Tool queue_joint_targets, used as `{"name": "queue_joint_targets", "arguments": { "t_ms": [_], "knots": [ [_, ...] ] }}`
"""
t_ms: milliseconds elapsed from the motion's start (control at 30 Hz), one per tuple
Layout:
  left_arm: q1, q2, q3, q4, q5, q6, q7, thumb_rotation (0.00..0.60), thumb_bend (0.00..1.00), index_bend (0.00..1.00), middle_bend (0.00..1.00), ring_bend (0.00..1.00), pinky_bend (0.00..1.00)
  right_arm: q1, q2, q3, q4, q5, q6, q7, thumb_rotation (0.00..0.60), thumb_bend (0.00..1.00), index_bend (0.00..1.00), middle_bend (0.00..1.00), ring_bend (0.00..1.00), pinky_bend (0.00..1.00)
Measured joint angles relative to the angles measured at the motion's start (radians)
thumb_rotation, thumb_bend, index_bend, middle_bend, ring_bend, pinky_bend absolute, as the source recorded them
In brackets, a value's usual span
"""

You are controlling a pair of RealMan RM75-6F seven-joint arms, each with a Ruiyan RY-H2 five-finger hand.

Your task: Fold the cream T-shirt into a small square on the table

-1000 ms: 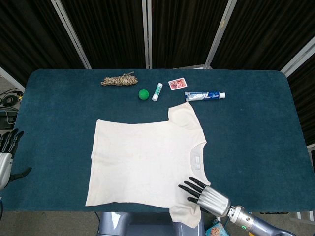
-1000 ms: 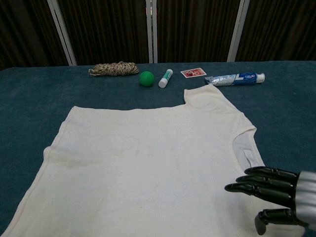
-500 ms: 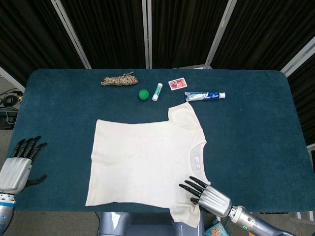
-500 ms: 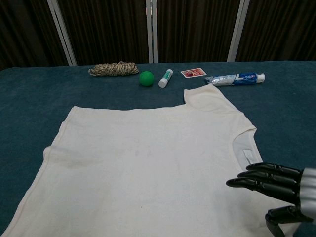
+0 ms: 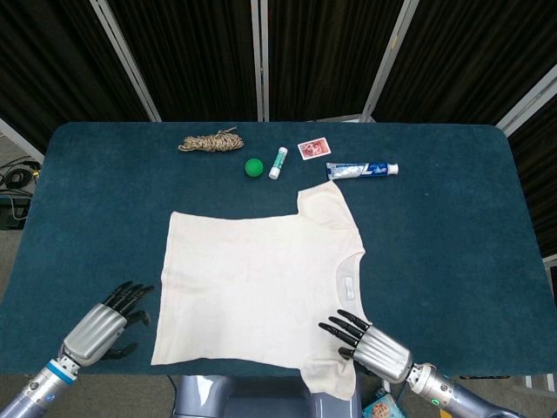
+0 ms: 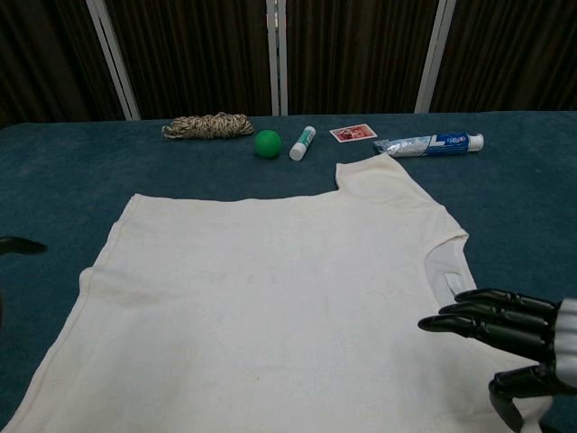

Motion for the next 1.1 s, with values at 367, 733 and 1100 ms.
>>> {"name": "queue_joint_targets", "arguments": {
  "t_ms": [367,733,1100],
  "knots": [
    [-0.009,-0.091,0.055,0.121,0.013,-0.045,-0.015,0.6,0.3,0.43,0.0,0.0,0.0,-0.008,-0.011,-0.007,0.025,0.008,0.014,0.02,0.6,0.46,0.74,0.03,0.0,0.0],
    [-0.01,-0.158,0.086,0.198,0.028,-0.031,-0.044,0.6,0.29,0.45,0.0,0.0,0.0,-0.009,-0.016,-0.012,0.039,0.012,0.021,0.029,0.6,0.46,0.74,0.03,0.0,0.0],
    [-0.002,-0.195,0.099,0.249,0.024,-0.008,-0.047,0.6,0.29,0.47,0.0,0.0,0.0,-0.01,-0.021,-0.013,0.049,0.013,0.032,0.033,0.6,0.46,0.74,0.03,0.0,0.0]
  ]
}}
